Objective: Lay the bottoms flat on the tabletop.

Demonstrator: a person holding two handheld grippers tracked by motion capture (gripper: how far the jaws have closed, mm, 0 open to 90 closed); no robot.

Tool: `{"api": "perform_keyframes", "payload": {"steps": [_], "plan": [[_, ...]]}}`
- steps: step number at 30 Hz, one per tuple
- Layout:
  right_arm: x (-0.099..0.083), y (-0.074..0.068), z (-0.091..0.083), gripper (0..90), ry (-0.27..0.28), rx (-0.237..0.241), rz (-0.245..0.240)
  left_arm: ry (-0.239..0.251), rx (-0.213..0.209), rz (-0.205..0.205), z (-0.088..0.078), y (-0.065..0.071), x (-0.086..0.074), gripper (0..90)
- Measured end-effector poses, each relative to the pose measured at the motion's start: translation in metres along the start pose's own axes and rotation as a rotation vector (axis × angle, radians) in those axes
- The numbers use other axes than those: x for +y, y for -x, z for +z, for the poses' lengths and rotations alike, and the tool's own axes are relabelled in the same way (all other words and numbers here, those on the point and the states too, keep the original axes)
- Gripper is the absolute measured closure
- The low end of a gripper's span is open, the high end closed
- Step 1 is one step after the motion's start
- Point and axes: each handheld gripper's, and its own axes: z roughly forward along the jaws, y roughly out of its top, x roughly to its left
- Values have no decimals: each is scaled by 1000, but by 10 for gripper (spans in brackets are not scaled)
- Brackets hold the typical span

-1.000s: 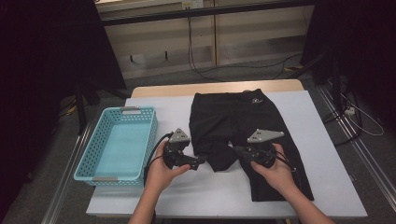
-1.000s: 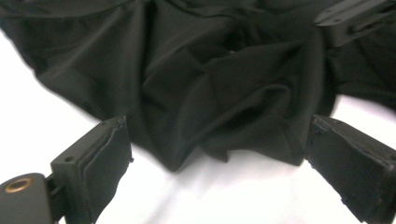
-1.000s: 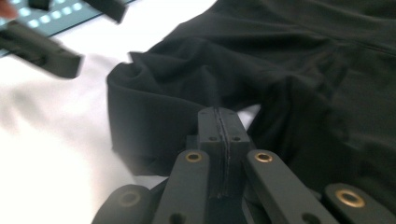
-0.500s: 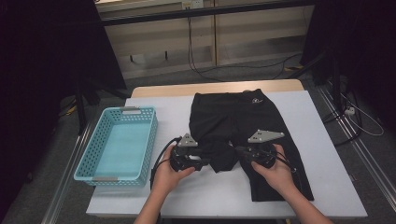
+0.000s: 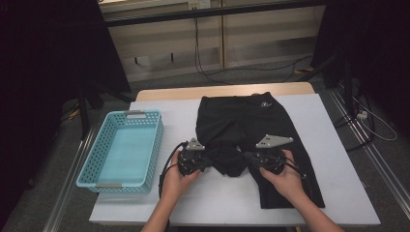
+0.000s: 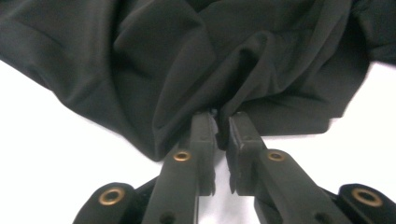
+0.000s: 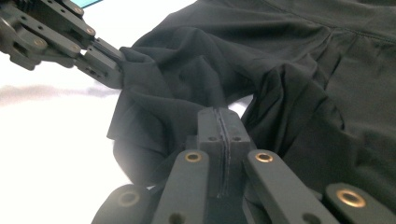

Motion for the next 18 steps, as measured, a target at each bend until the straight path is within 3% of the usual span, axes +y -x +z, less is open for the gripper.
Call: {"api": "perform_keyframes", "payload": {"steps": [7, 10, 16, 18], "plan": [[2, -4, -7, 895, 6, 10, -23, 41, -50, -17, -34, 0, 11, 840], [2, -7, -8, 896, 5, 23, -26, 60, -54, -27, -47, -4, 14, 838], [1, -8, -2, 895, -21, 16, -35, 69, -47, -38, -54, -10, 12, 815], [0, -8, 0, 894, -44, -15, -65, 74, -38, -52, -54, -12, 10, 816]]}}
